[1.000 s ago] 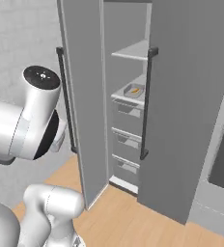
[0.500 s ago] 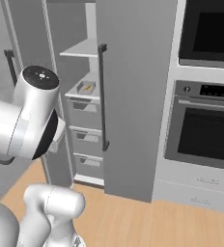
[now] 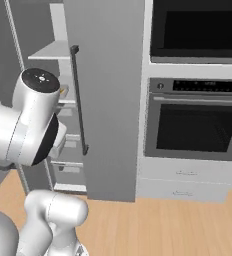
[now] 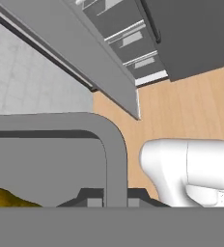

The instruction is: Take the meat container that has the shrimp and place it on the second highest rack of the freezer. Then take the vegetable container that has the lemons and place it on the highest rack of the freezer.

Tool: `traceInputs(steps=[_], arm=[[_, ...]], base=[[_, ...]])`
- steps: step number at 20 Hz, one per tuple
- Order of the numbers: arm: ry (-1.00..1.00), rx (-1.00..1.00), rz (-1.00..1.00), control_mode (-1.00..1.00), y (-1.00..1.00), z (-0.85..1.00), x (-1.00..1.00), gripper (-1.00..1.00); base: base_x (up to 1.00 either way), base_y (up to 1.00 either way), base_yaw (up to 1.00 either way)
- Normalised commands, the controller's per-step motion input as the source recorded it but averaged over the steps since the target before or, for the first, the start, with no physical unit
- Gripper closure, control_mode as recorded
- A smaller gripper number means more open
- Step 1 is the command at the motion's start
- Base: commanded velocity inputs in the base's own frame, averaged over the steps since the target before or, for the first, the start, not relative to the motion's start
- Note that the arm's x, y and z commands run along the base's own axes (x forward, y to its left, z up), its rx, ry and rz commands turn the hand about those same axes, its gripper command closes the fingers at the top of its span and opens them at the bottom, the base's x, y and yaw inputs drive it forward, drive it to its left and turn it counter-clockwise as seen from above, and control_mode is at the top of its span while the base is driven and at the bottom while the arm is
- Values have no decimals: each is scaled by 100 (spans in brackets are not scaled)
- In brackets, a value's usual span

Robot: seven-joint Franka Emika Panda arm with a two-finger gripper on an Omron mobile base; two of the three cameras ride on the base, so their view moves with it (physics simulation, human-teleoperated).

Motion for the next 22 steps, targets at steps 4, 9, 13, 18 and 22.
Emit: traceInputs(steps=[4, 9, 13, 18, 22], arm=[[0, 0, 0, 100, 0, 0, 0, 100], [0, 0, 0, 100, 0, 0, 0, 100], [0, 0, 0, 100, 0, 0, 0, 100], [0, 0, 0, 100, 0, 0, 0, 100], [0, 0, 0, 100, 0, 0, 0, 100]], base=[[35, -2, -23], [48, 0, -23], [66, 7, -10], [70, 9, 0], [45, 1, 0]])
